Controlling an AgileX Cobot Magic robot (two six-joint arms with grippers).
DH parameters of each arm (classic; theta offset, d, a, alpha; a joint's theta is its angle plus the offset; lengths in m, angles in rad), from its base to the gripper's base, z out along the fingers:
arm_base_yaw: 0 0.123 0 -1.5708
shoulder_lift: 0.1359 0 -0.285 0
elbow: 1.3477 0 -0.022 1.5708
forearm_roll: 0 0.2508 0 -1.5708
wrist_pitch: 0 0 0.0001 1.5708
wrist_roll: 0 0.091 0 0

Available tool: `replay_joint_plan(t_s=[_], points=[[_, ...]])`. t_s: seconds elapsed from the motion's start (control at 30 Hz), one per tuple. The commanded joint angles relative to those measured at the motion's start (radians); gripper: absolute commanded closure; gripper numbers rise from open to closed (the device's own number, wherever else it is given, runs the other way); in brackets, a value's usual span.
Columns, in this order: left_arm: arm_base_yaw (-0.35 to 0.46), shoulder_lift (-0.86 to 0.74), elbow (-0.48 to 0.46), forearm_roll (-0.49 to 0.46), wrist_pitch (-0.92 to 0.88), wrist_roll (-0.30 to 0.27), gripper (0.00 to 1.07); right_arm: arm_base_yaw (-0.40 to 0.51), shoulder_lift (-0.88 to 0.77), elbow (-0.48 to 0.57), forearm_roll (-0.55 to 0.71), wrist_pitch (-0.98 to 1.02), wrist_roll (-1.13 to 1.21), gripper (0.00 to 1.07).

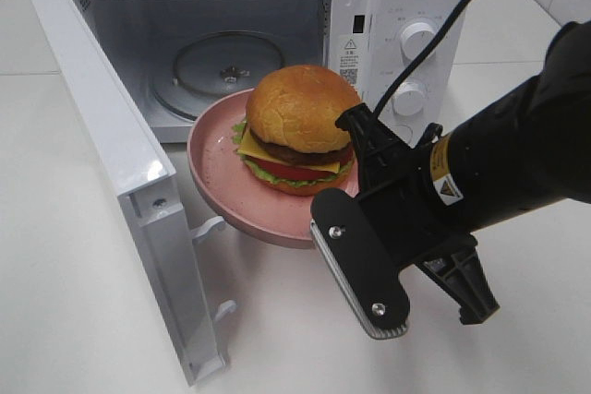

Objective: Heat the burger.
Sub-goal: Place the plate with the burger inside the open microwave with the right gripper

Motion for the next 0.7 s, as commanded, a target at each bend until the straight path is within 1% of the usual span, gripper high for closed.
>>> replay_joint_plan(t_s=[0.03, 0.1, 0.13, 0.17, 0.23, 0.27, 0.3, 0.33, 0.4, 0.5, 0.53, 0.6, 0.67, 0.7], points=[[-0.006, -0.021, 0.002, -0.003, -0.015, -0.004, 1.06, -0.002, 0.053, -0.071, -0.015, -0.078, -0.05, 1.07], [-0.006, -0.021, 0.002, -0.003, -0.015, -0.004, 1.06, -0.002, 0.067, -0.088, -0.008, -0.079, -0.062, 1.07], [-0.006, -0.021, 0.002, -0.003, -0.015, -0.004, 1.06, -0.002, 0.09, -0.124, 0.023, -0.071, -0.097, 1.07], [-0.006, -0.021, 0.002, -0.003, -0.015, -0.004, 1.06, -0.002, 0.09, -0.124, 0.023, -0.071, -0.097, 1.07], [-0.006, -0.021, 0.002, -0.003, -0.015, -0.004, 1.06, -0.002, 0.117, -0.174, 0.101, -0.045, -0.189, 1.07], [-0.006, -0.021, 0.002, -0.003, -0.015, -0.004, 1.06, -0.002, 0.117, -0.174, 0.101, -0.045, -0.189, 1.07], [-0.006, -0.021, 0.002, -0.003, -0.015, -0.004, 1.06, -0.015, 0.133, -0.204, 0.167, -0.028, -0.254, 1.07], [-0.006, -0.021, 0.002, -0.003, -0.015, -0.004, 1.06, -0.015, 0.133, -0.204, 0.167, -0.028, -0.254, 1.07], [-0.006, -0.021, 0.002, -0.003, -0.015, -0.004, 1.06, -0.054, 0.162, -0.26, 0.291, -0.009, -0.382, 1.07], [-0.006, -0.021, 0.002, -0.003, -0.015, -0.004, 1.06, -0.063, 0.168, -0.269, 0.309, -0.007, -0.404, 1.07], [-0.006, -0.021, 0.002, -0.003, -0.015, -0.004, 1.06, -0.081, 0.181, -0.288, 0.347, -0.001, -0.453, 1.07], [-0.006, -0.021, 0.002, -0.003, -0.015, -0.004, 1.06, -0.09, 0.199, -0.307, 0.369, -0.001, -0.484, 1.07], [-0.006, -0.021, 0.002, -0.003, -0.015, -0.004, 1.06, -0.096, 0.211, -0.317, 0.372, 0.001, -0.489, 1.07], [-0.006, -0.021, 0.002, -0.003, -0.015, -0.004, 1.06, -0.096, 0.237, -0.339, 0.372, 0.008, -0.5, 1.07]])
